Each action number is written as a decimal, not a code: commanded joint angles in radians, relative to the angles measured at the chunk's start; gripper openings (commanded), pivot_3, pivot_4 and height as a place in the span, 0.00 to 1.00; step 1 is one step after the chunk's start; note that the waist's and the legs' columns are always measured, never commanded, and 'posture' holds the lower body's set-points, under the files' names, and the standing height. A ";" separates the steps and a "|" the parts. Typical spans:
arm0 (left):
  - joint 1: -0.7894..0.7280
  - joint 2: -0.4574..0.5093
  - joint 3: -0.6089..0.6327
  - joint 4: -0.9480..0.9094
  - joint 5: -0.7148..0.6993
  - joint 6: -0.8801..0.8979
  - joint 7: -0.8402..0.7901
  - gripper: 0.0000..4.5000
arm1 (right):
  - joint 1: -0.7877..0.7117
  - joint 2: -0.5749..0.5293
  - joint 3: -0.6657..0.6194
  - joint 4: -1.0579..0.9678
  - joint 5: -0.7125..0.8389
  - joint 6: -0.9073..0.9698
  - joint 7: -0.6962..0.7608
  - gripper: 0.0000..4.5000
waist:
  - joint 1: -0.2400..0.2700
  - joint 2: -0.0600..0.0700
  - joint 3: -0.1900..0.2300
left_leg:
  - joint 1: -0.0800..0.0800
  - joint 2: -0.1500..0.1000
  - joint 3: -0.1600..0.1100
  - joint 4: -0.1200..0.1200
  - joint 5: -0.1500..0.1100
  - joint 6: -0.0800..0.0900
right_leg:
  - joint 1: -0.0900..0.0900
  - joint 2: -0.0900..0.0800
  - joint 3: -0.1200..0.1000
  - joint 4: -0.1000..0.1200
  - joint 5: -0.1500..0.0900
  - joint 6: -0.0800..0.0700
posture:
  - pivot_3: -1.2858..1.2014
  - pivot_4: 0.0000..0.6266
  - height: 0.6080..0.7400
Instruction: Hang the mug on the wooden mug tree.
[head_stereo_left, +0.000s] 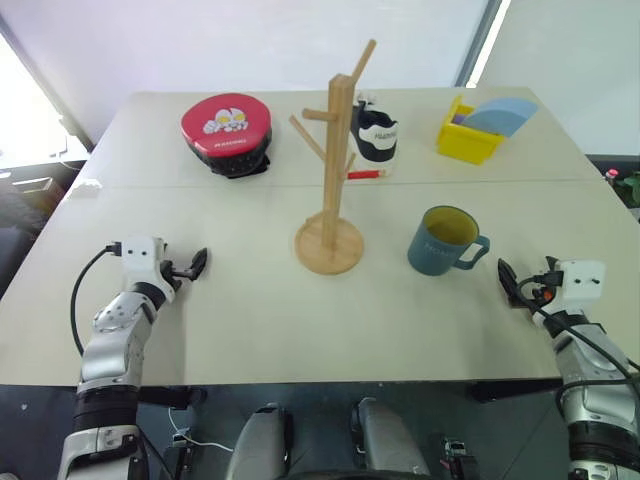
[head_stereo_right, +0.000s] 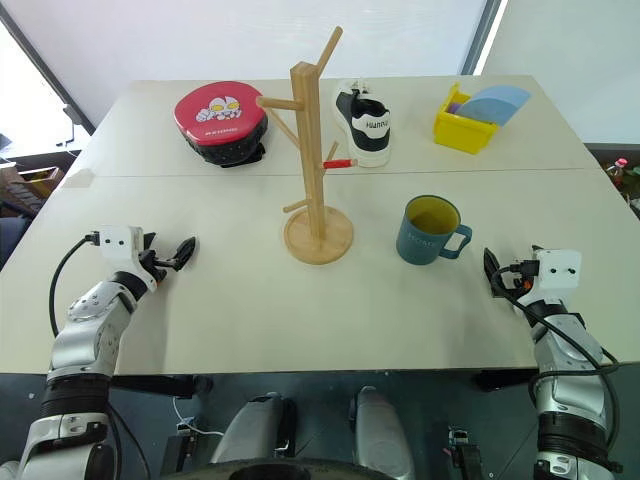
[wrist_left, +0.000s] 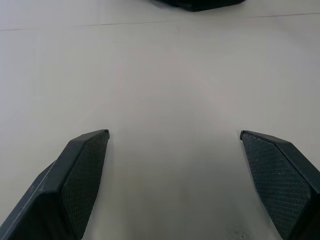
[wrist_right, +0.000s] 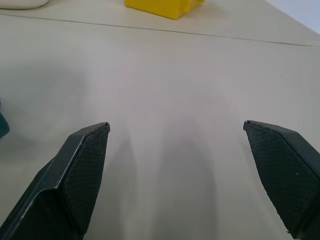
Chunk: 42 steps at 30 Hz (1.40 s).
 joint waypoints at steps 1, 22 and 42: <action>0.040 -0.011 -0.030 -0.133 -0.051 -0.006 -0.083 1.00 | 0.008 0.002 -0.007 -0.041 -0.003 -0.020 -0.001 0.99 | 0.000 0.000 0.000 | 0.000 0.000 0.000 0.000 0.000 0.000 | 0.000 0.000 0.000 0.000 0.000 0.000 | 0.52 0.24 0.96; 0.022 -0.016 -0.494 -0.517 -0.091 0.095 -0.433 1.00 | 0.131 0.088 0.091 -0.278 0.004 -0.014 0.044 0.99 | 0.000 0.001 -0.001 | -0.001 0.000 0.000 0.000 0.000 0.000 | 0.000 0.000 0.001 -0.001 -0.002 -0.004 | 0.52 0.24 0.96; 0.029 -0.009 -0.483 -0.540 -0.093 0.098 -0.428 1.00 | -0.003 0.118 0.064 -0.103 0.007 -0.059 -0.008 0.99 | 0.000 0.001 0.000 | 0.000 0.000 0.000 0.000 0.000 0.000 | 0.000 0.003 0.000 -0.001 -0.002 -0.003 | 0.52 0.24 0.96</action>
